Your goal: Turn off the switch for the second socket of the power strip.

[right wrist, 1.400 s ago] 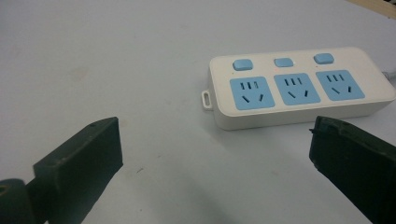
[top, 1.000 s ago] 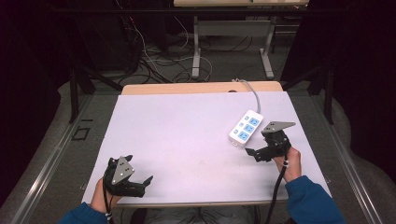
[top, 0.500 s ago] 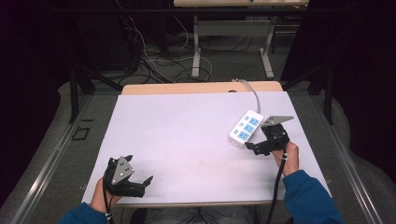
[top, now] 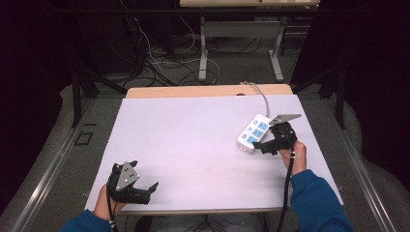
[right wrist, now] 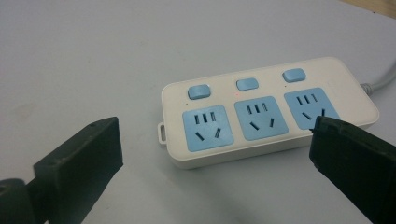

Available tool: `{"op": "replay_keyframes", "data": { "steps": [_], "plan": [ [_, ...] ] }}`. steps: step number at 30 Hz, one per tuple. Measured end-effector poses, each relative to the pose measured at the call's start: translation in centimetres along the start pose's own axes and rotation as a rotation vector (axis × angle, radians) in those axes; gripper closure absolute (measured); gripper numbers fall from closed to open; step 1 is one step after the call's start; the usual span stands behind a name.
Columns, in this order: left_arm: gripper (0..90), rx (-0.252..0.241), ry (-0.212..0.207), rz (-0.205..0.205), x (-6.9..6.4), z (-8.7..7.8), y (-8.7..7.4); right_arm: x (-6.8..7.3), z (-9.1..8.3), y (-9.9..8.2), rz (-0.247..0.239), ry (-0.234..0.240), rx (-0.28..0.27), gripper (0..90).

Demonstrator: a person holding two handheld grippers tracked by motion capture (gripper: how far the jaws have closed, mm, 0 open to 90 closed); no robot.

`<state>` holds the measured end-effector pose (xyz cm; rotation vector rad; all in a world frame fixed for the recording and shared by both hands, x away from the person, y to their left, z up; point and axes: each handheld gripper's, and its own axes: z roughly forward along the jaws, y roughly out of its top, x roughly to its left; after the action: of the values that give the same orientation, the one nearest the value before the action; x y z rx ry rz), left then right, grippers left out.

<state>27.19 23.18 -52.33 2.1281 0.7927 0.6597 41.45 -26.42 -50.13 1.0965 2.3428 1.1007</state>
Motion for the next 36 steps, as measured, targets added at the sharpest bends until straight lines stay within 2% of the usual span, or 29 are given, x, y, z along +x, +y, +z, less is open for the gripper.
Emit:
{"op": "replay_keyframes", "data": {
  "steps": [4,13,17,22,23,25,26,28,36],
  "plan": [
    [0.1,0.0,0.006,0.012,0.1,0.0,0.0,-0.3,0.4,0.2,0.011,0.0,0.002,2.1],
    [0.1,0.003,0.008,0.012,0.1,0.0,0.0,-1.1,1.3,0.8,0.031,-0.001,-0.002,1.3],
    [0.1,0.001,0.006,0.011,0.1,0.0,0.0,-1.4,1.4,0.8,0.056,-0.007,0.005,0.7],
    [0.1,0.0,-0.002,0.0,0.0,0.0,0.0,-1.7,1.7,0.9,0.068,-0.013,-0.003,0.4],
    [0.1,0.002,0.007,0.013,0.1,0.0,0.0,-1.9,1.7,1.0,0.068,-0.013,-0.009,0.5],
    [0.1,0.002,0.006,0.012,0.1,0.0,0.0,-2.0,1.8,1.1,0.067,-0.009,-0.022,0.5],
    [0.1,0.001,0.006,0.012,0.1,0.0,0.0,-1.9,1.8,1.1,0.092,-0.011,-0.013,0.5],
    [0.1,0.003,0.006,0.014,0.1,0.0,0.0,-2.1,2.0,1.2,0.08,-0.011,-0.026,0.5],
    [0.1,0.004,-0.003,0.003,0.0,0.1,0.0,-2.4,2.8,1.6,0.092,-0.019,-0.031,0.0]
  ]
}}
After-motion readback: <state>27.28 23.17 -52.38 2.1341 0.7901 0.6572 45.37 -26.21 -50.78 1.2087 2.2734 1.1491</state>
